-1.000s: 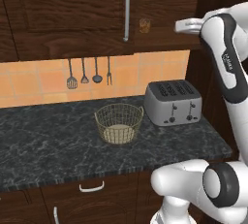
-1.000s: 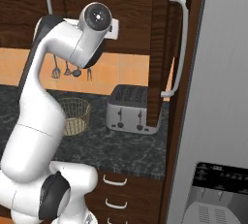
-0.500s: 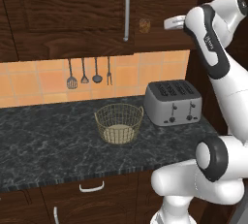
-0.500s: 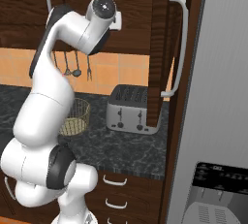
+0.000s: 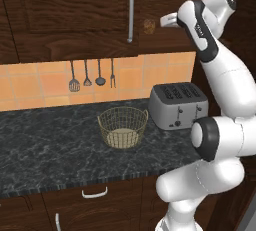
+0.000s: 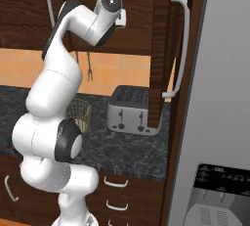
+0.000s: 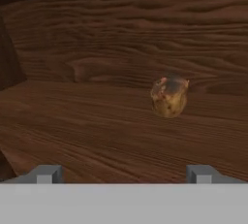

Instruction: Open the cabinet, pick up the bread from the cabinet and place it in the basket. Then move the basket to the dining counter.

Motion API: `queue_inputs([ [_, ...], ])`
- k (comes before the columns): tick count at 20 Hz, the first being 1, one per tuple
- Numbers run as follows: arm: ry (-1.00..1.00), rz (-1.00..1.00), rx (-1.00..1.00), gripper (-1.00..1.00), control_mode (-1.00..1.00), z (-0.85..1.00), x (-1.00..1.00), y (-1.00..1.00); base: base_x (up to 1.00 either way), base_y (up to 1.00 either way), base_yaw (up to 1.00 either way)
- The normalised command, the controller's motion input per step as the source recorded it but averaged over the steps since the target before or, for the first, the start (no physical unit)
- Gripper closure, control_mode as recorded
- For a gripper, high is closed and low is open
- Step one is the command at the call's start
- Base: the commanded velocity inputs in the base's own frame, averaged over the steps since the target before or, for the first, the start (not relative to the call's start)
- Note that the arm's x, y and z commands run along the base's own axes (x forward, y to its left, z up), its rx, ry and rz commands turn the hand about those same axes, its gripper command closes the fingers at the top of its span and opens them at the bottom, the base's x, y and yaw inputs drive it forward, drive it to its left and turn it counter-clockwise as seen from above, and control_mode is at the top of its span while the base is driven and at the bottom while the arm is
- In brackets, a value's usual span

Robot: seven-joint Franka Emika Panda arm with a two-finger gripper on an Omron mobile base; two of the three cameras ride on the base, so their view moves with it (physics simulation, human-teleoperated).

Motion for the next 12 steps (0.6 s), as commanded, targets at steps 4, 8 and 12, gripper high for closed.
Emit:
queue_inputs([
  [4,0.06,0.0,0.0,-1.0,-1.0,-0.12,0.57,0.0,0.0,0.0,0.0],
  [8,0.11,0.0,0.0,-1.0,-1.0,-0.23,0.57,0.07,0.0,0.0,0.0],
  [12,0.0,0.02,0.0,-1.0,-1.0,-0.17,0.39,0.06,0.0,0.0,0.0],
])
